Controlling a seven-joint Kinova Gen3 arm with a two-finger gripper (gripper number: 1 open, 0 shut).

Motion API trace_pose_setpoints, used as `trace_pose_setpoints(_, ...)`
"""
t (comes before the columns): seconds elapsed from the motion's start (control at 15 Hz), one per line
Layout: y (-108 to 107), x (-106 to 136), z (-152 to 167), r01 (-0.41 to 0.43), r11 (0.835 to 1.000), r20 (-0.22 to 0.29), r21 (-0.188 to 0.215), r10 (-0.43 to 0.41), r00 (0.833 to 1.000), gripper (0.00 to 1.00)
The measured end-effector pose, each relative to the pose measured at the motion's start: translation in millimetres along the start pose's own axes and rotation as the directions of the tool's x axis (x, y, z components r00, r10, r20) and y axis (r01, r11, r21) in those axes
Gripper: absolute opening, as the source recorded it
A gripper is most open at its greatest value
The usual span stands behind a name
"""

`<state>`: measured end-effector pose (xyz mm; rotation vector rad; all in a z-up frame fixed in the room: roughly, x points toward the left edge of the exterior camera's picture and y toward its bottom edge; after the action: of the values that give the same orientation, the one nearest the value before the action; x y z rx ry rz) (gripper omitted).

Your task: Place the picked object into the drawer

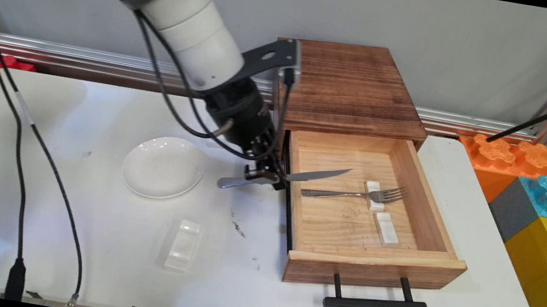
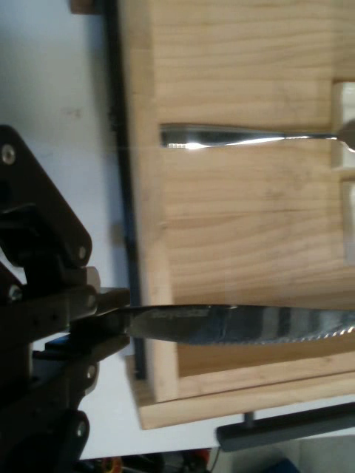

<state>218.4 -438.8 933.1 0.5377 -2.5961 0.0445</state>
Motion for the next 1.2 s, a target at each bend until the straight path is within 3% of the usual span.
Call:
trace_pose_setpoints(0.53, -8.9, 49.9, 35.2, -0.007, 1.000, -0.041, 0.000, 0.007, 0.999, 0.00)
trace_pose_setpoints(1.2, -15.4, 92.3, 82.6, 0.019, 1.000, -0.080, 0.001, -0.019, 0.997, 0.00)
